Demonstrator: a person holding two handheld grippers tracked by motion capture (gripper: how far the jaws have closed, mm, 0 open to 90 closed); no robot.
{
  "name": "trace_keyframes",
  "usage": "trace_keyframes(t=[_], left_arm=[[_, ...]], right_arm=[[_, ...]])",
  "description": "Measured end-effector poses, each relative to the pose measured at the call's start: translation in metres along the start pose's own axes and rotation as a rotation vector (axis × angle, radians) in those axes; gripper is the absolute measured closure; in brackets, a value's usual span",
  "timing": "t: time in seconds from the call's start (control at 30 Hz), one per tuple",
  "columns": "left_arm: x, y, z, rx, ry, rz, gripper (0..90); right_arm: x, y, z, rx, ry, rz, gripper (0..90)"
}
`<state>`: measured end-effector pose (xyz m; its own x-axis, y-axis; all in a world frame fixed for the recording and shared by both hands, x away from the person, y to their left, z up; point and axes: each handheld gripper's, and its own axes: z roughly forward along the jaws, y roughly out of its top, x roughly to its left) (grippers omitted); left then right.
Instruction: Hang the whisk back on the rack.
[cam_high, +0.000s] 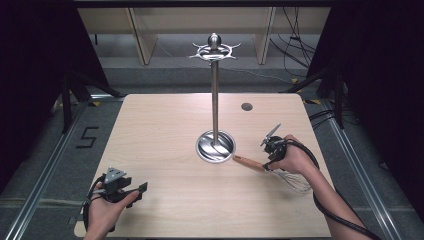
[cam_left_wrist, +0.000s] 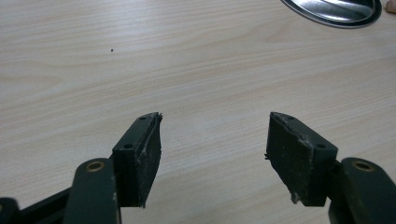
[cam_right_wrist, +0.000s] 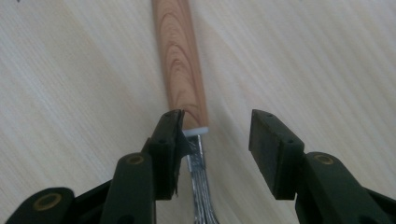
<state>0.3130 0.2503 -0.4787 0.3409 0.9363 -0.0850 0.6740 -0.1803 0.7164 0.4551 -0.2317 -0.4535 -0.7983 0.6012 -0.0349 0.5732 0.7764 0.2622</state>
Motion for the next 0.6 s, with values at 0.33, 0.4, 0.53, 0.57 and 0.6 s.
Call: trace_keyframes(t=[0.33, 0.4, 0.53, 0.57, 0.6], left_arm=[[0.002, -0.004, -0.004, 0.003, -0.001, -0.002, 34.8], [0.002, -0.004, -0.004, 0.003, -0.001, -0.004, 34.8], [0.002, -0.003, -0.002, 0.005, -0.01, 0.0, 34.8], [0.001, -0.003, -0.002, 0.006, -0.003, -0.002, 34.8], [0.001, -0.003, -0.002, 0.006, -0.003, -0.002, 34.8]], right_arm=[[0.009, 0.015, 0.018, 0.091, 0.027, -0.056, 60.9], [0.009, 0.016, 0.02, 0.104, 0.035, -0.055, 63.6], [0.01, 0.019, 0.023, 0.138, 0.031, -0.069, 68.5], [0.011, 0.019, 0.023, 0.139, 0.03, -0.066, 69.0], [0.011, 0.019, 0.023, 0.139, 0.03, -0.066, 69.0]])
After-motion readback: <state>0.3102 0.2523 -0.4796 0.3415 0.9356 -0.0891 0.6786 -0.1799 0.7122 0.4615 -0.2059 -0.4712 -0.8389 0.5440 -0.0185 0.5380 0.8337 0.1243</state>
